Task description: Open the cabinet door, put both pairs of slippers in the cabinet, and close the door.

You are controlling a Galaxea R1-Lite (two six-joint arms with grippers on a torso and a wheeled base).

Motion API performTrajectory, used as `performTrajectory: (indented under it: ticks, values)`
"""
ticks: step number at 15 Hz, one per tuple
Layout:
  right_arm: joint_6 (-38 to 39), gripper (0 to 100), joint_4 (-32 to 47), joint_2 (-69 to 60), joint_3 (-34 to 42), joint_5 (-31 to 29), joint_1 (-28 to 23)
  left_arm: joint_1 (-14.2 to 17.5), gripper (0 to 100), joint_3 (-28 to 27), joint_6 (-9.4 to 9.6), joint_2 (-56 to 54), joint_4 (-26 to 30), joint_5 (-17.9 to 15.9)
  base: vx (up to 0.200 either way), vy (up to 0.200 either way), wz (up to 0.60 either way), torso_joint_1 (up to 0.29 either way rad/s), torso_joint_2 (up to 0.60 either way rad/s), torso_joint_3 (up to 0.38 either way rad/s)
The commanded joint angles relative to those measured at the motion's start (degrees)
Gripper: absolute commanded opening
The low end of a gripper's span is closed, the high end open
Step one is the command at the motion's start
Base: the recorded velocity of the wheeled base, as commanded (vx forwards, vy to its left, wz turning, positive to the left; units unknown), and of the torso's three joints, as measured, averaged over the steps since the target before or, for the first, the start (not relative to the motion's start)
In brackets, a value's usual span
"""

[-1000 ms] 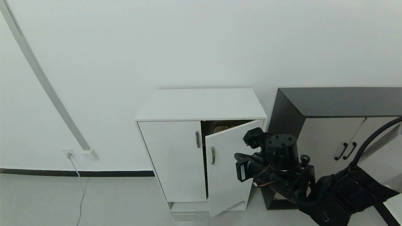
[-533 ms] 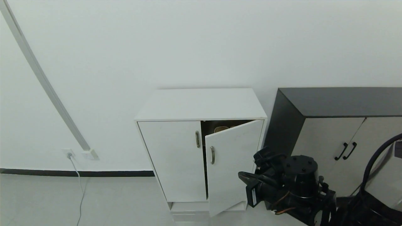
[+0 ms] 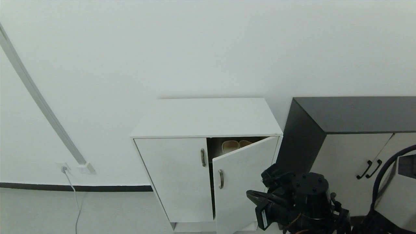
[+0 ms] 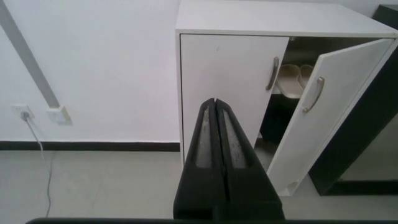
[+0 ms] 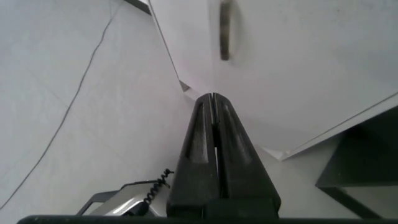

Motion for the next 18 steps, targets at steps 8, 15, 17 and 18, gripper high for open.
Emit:
performTrajectory:
  ticks: [8,15,17,18]
  values:
    - [0.04,0,-5.38,7.39,-2.10,0.03,-0.82,0.01,0,0.00,0.23,0.07,-0.04,-0.14,0.000,0.000,0.00,0.000,0.00,0.000]
    - [0.21,0,-5.03,15.57,-12.39,0.21,-2.58,0.01,0,0.00,0.23,0.07,-0.04,-0.23,0.000,0.000,0.00,0.000,0.00,0.000]
    - [0.04,0,-4.68,16.27,-14.76,0.21,-3.10,0.01,0,0.00,0.23,0.07,-0.04,-0.23,0.000,0.000,0.00,0.000,0.00,0.000]
    - [0.04,0,-3.01,16.36,-15.90,0.21,-3.37,0.01,0,0.00,0.23,0.07,-0.04,-0.23,0.000,0.000,0.00,0.000,0.00,0.000]
